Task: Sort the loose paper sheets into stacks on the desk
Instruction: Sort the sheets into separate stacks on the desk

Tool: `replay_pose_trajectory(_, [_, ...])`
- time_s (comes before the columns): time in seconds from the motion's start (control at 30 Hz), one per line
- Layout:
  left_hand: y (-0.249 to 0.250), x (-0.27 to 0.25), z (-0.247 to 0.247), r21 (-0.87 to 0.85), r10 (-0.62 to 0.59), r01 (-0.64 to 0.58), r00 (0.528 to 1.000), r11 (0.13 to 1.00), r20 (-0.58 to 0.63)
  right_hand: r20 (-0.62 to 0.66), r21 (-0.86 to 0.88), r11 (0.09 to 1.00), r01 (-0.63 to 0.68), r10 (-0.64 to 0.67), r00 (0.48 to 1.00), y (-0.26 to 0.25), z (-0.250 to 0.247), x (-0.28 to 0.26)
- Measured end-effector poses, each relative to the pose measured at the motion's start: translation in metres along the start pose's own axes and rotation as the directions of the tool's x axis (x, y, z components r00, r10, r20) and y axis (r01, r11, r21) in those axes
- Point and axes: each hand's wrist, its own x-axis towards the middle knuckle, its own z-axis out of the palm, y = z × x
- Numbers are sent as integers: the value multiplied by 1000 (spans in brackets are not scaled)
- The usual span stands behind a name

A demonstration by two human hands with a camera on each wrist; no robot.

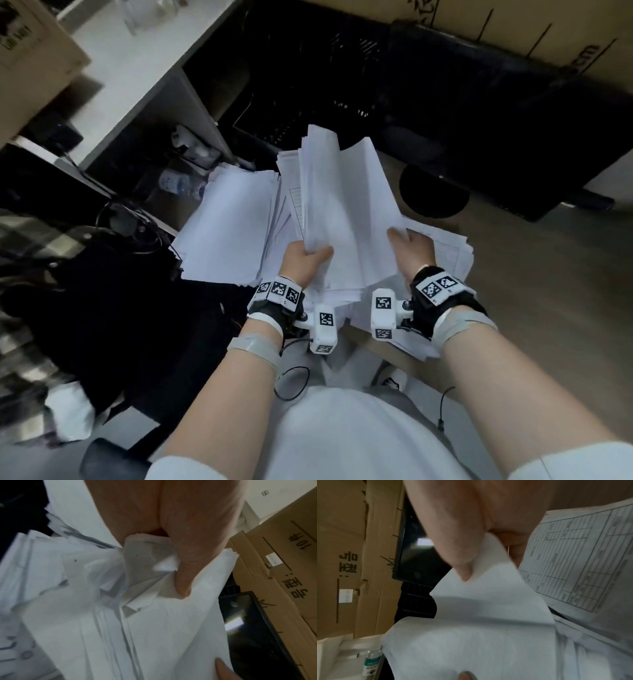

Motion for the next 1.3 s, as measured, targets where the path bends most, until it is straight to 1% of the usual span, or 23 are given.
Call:
replay_pose_trajectory(0.07, [-8, -7, -1, 40, -19, 21, 999, 999, -42, -48, -55, 998, -6, 3, 999, 18, -6, 1])
replay_pose_trajectory(0.1, [-13, -10, -2, 60, -27, 32, 996, 998, -83, -45, -89, 996, -30, 26, 999, 26, -7, 1])
replay_pose_trajectory(0.2, [-29, -13, -7, 80, -66, 84, 977, 993, -203, 10, -183, 981, -63, 65, 998, 43, -1, -1])
replay_pose_trajectory(0.27, [-39, -12, -14, 63, -83, 103, 961, 993, -262, 46, -217, 975, -50, 61, 997, 49, 9, -1])
replay_pose_trajectory(0.33, [-44, -9, -24, 50, -93, 116, 942, 992, -324, 96, -242, 970, -34, 59, 994, 51, 21, 1])
replay_pose_trajectory(0.4, [-46, -6, -36, 48, -105, 133, 920, 990, -377, 153, -273, 961, -39, 83, 985, 54, 36, 3])
replay_pose_trajectory(0.47, [-47, 2, -50, 31, -120, 148, 894, 988, -432, 169, -292, 955, -47, 100, 980, 52, 52, 7])
replay_pose_trajectory(0.53, [-49, 12, -69, -17, -144, 155, 863, 988, -484, 167, -305, 952, -26, 80, 983, 48, 73, 10])
replay_pose_trajectory(0.67, [-55, 29, -113, -92, -195, 176, 783, 980, -591, 197, -318, 948, 5, 61, 979, 36, 125, 12])
replay_pose_trajectory(0.8, [-63, 43, -165, -105, -201, 176, 733, 979, -649, 169, -289, 957, 3, 47, 985, 26, 188, 13])
replay_pose_trajectory(0.87, [-69, 45, -190, -135, -219, 174, 705, 975, -675, 160, -289, 957, -14, 63, 985, 19, 220, 11])
replay_pose_trajectory(0.9, [-72, 44, -201, -149, -225, 169, 697, 974, -681, 177, -290, 956, -30, 84, 981, 16, 236, 11])
replay_pose_trajectory(1.0, [-84, 42, -223, -155, -229, 168, 713, 974, -663, 285, -320, 947, -41, 137, 949, 5, 276, 7])
replay_pose_trajectory(1.07, [-90, 42, -229, -149, -236, 183, 726, 972, -646, 380, -330, 943, -51, 182, 907, 9, 296, 12])
replay_pose_trajectory(1.13, [-94, 43, -230, -129, -230, 191, 753, 973, -617, 440, -319, 944, -85, 227, 869, 17, 306, 17])
replay_pose_trajectory(1.17, [-94, 44, -228, -114, -222, 192, 772, 975, -596, 447, -326, 940, -96, 243, 861, 16, 305, 15])
replay_pose_trajectory(1.2, [-94, 47, -225, -106, -219, 193, 789, 975, -574, 456, -337, 938, -80, 237, 858, 13, 301, 13])
replay_pose_trajectory(1.23, [-92, 48, -221, -105, -215, 188, 802, 976, -558, 456, -341, 939, -41, 203, 866, 8, 296, 10])
replay_pose_trajectory(1.3, [-86, 53, -210, -111, -197, 163, 829, 980, -524, 450, -277, 960, 43, 90, 889, 2, 284, 5])
